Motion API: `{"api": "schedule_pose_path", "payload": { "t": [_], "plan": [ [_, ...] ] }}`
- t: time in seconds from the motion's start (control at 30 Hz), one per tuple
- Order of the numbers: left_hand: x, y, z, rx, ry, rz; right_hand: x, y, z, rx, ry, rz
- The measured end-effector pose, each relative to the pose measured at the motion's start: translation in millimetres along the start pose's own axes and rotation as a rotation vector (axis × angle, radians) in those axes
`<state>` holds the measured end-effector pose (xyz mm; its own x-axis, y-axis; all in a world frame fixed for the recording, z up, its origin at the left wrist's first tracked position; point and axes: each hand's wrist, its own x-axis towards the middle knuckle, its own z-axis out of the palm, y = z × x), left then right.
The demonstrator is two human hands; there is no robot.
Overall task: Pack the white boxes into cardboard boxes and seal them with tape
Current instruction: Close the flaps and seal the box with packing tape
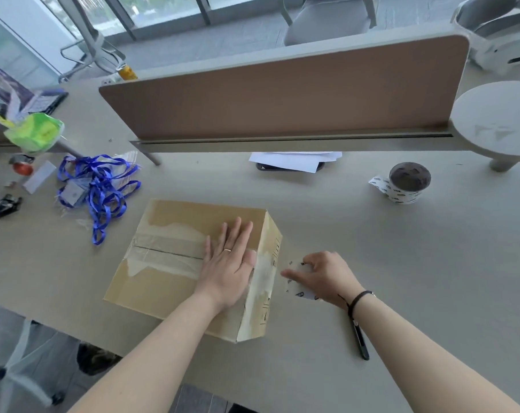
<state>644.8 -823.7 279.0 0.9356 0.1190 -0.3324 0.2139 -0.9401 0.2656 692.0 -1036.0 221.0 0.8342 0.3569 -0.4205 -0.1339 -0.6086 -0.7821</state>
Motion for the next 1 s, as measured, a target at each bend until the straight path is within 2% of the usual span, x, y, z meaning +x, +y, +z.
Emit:
{"api": "schedule_pose_path", "payload": {
  "t": [0.23,0.43,0.67,1.0],
  "plan": [
    [-2,4,-2,0.033,0.005,-0.015,0,0,-5,0.001,-0.056,-0.024],
    [-5,27,5,-0.108,0.161,-0.111,-1,7,5,0.045,-0.02,-0.03],
    [-5,28,7,0.032,0.218,-0.086,5,11,7,0.049,0.013,-0.047],
    [-5,30,9,0.062,0.218,-0.098,14,12,10,0.048,0.003,-0.034]
  ]
}}
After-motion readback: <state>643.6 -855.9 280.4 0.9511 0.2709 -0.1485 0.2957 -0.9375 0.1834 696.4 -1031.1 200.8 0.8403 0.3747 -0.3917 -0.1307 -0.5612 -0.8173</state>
